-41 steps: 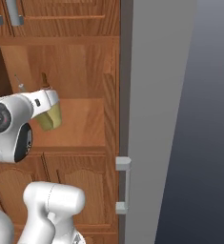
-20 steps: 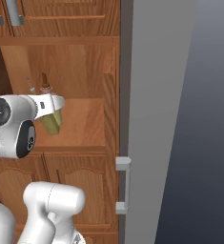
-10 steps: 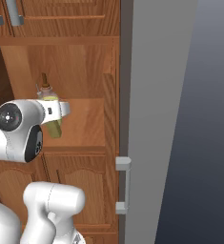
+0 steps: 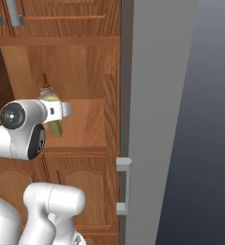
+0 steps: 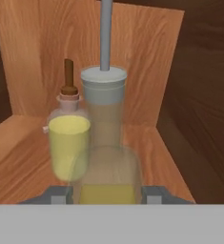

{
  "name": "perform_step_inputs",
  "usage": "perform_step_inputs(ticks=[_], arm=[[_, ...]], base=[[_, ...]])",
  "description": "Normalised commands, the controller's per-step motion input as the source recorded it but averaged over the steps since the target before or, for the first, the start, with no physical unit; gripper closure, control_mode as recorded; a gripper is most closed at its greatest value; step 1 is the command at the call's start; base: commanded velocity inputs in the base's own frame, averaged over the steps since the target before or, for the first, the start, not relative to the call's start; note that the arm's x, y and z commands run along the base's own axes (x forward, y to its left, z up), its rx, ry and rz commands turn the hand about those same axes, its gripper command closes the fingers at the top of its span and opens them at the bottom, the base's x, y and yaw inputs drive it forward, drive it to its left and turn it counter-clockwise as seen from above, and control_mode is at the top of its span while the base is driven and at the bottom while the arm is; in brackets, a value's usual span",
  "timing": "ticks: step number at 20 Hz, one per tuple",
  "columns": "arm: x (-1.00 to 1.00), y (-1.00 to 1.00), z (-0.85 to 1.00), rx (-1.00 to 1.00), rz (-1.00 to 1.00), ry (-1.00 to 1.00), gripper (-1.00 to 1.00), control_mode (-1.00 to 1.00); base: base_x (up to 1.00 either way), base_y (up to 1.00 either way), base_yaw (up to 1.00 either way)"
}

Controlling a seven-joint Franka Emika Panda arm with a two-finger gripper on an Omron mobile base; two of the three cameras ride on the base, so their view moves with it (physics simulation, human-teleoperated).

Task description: Pick the oil and vinegar bottle and oil and vinegar bottle from the counter and place them in the cabinet.

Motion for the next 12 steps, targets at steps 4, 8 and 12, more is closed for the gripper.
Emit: perform_step_inputs(ticks=[4,8,12], arm=[[0.51,0.01,-0.18,0.02,-0.04,0.01,1.0,-1.0],[0.46,-0.04,-0.26,0.05,-0.01,0.0,1.0,-1.0],[0.31,-0.09,-0.28,0.08,0.0,0.0,1.0,-1.0]], base=[[0.0,0.0,0.0],[0.0,0.0,0.0],[0.0,0.0,0.0]])
